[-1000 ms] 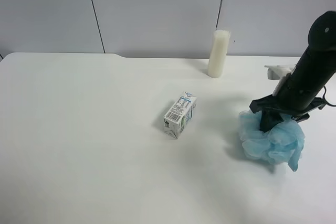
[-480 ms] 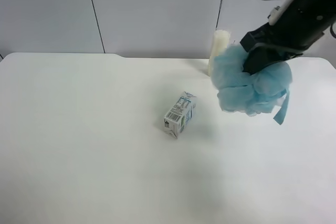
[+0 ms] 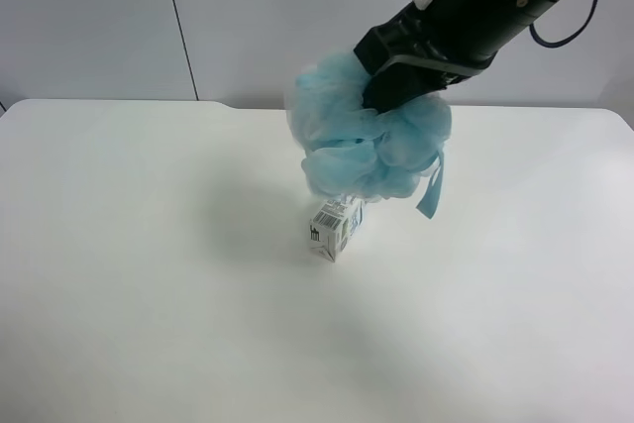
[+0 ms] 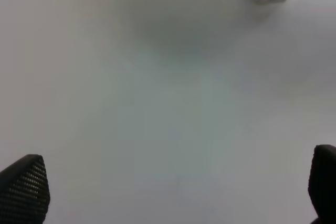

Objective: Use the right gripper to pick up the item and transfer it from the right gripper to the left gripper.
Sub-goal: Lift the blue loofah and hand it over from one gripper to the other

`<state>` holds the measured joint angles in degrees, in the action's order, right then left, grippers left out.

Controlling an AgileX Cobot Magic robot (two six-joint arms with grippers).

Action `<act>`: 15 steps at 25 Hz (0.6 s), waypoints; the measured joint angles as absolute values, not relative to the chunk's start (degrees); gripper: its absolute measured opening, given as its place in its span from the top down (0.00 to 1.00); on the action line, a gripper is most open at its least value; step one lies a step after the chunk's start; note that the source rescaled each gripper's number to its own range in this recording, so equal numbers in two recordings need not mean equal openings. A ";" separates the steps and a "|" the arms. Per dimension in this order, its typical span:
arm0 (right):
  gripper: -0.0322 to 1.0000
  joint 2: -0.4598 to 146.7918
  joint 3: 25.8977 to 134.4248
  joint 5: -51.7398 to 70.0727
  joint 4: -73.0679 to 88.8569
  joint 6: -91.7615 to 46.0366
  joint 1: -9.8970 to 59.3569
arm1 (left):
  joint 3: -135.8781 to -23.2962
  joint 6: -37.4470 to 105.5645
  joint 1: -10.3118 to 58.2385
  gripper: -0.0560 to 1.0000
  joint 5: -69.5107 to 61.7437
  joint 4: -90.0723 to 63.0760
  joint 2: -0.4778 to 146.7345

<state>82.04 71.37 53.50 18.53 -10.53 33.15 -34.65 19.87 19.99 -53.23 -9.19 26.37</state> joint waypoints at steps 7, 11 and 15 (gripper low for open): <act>0.94 85.13 71.73 49.78 24.96 -12.63 38.39 | -38.15 21.98 34.15 0.00 -44.59 -9.19 40.79; 0.94 85.91 71.73 47.99 30.03 -14.68 40.78 | -40.04 22.54 39.02 0.00 -38.28 -9.19 49.06; 0.94 85.91 71.73 46.47 35.68 -17.60 41.38 | -42.18 24.34 41.30 0.00 -34.32 -9.31 56.31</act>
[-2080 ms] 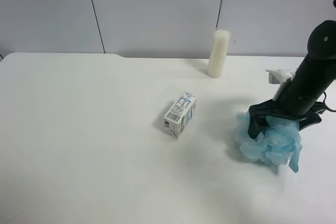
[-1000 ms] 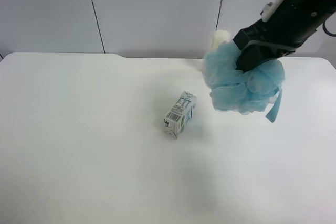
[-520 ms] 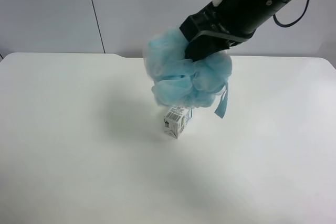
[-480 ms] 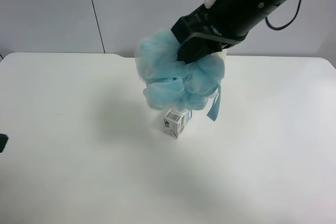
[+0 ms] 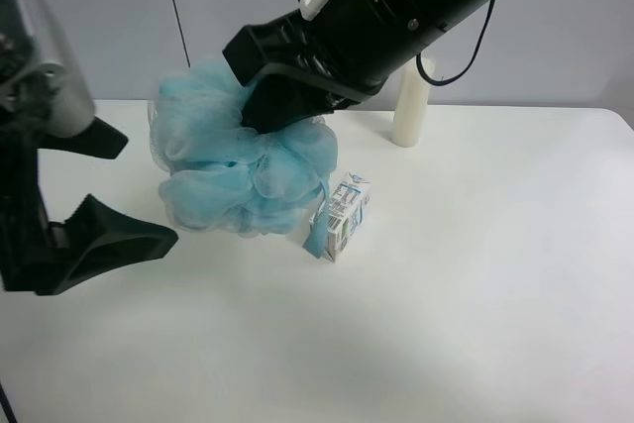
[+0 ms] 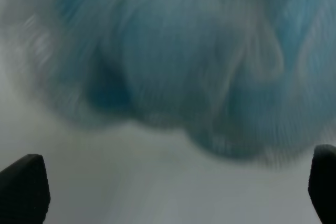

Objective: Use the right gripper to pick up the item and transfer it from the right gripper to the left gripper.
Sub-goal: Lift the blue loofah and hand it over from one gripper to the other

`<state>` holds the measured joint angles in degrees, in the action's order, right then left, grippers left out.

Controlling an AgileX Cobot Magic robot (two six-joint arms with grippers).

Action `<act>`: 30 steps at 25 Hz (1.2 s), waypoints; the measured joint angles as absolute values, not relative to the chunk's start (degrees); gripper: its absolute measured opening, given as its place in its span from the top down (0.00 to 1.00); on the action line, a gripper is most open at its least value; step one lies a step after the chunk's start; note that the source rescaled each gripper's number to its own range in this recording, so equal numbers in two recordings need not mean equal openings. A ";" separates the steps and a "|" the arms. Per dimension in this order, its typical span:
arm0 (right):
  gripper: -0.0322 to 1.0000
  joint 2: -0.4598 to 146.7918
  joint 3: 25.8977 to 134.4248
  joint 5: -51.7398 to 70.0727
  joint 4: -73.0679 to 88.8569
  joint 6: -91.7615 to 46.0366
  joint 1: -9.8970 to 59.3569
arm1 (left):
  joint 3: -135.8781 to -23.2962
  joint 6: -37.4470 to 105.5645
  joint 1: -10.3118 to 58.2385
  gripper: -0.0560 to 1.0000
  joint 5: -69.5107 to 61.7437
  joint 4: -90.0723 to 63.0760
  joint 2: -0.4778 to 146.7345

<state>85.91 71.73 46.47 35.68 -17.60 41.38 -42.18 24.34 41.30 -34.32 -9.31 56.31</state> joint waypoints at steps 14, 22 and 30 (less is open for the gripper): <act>0.96 85.96 71.73 45.38 42.75 -23.81 41.38 | -45.66 26.70 45.15 0.35 -26.64 -9.32 67.48; 0.96 85.96 71.73 44.96 41.71 -24.20 41.38 | -45.66 26.70 45.15 0.92 -26.85 -8.86 67.56; 0.11 85.96 71.74 42.53 41.18 -24.28 41.27 | -45.66 26.81 45.15 0.92 -26.75 -8.95 67.51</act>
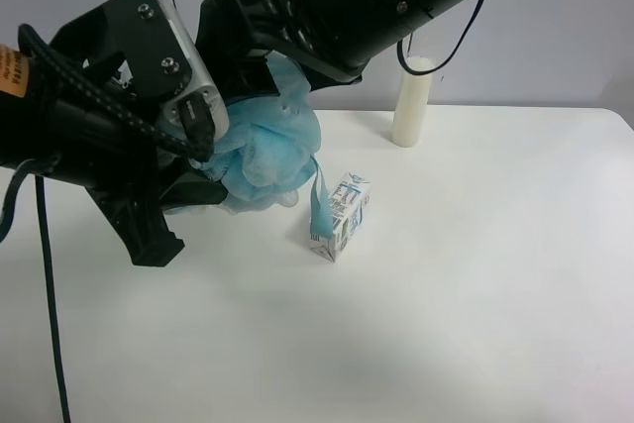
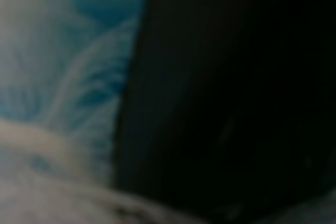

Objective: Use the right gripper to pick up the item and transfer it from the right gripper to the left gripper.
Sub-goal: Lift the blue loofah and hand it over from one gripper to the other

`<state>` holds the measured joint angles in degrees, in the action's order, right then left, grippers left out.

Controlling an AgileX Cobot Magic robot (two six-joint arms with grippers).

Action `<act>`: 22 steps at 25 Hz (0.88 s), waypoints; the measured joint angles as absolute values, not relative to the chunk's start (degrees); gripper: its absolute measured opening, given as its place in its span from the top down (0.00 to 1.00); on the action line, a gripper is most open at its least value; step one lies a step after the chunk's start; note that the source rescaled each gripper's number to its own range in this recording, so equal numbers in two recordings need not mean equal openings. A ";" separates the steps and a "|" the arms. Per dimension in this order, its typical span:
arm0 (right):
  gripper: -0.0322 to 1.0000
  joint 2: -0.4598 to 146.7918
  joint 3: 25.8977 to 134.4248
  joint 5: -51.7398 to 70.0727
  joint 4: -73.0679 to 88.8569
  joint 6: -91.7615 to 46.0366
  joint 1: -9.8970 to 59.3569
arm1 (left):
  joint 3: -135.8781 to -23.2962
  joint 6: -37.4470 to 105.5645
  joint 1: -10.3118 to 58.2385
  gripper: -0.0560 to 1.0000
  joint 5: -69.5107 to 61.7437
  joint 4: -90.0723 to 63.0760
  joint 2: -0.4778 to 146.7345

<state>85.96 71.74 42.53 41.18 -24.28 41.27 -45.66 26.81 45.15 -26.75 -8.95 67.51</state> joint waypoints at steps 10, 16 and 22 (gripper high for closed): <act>0.01 84.03 71.74 47.54 35.71 -24.00 41.24 | -45.66 27.11 45.27 0.92 -26.66 -9.15 67.56; 0.00 77.23 71.78 56.34 25.60 -18.78 41.37 | -45.66 27.11 45.27 0.92 -26.29 -9.19 67.56; 0.00 67.45 71.84 68.31 17.95 -14.65 41.37 | -45.66 27.11 45.27 0.93 -26.27 -9.19 67.56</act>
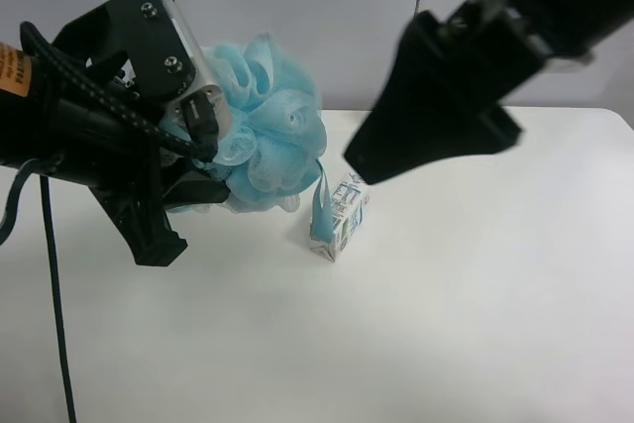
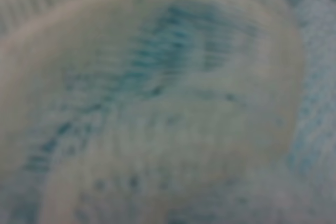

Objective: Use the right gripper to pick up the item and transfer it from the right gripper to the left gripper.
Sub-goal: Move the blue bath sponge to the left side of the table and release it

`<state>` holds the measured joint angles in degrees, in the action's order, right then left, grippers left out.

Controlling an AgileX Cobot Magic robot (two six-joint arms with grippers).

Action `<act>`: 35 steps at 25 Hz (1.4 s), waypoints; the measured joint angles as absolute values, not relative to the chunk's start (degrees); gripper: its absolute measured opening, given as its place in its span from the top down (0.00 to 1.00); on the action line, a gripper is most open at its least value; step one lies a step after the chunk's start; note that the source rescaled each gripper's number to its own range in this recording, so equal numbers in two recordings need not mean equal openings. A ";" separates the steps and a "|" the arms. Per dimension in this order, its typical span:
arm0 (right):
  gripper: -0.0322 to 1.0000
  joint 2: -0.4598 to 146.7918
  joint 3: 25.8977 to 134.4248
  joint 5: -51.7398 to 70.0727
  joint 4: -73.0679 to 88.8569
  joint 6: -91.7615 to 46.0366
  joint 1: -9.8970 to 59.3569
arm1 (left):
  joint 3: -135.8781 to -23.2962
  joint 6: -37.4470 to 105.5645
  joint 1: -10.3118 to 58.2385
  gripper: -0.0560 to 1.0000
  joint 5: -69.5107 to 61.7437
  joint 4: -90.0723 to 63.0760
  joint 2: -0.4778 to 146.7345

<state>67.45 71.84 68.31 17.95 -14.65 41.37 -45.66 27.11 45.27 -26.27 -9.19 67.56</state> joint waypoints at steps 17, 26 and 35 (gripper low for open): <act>0.00 22.39 39.50 68.63 7.01 2.31 41.37 | -45.66 27.11 45.27 0.93 -26.32 -9.33 67.56; 0.00 5.04 28.34 61.38 2.88 4.64 41.37 | -45.66 27.11 45.27 0.94 -26.54 -9.33 67.56; 0.00 4.91 28.31 60.94 2.33 4.95 41.37 | -45.66 27.04 45.27 0.94 -26.51 -9.33 67.56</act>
<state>4.91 28.31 60.94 2.33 4.95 41.37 -45.66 27.04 45.27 -26.51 -9.33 67.56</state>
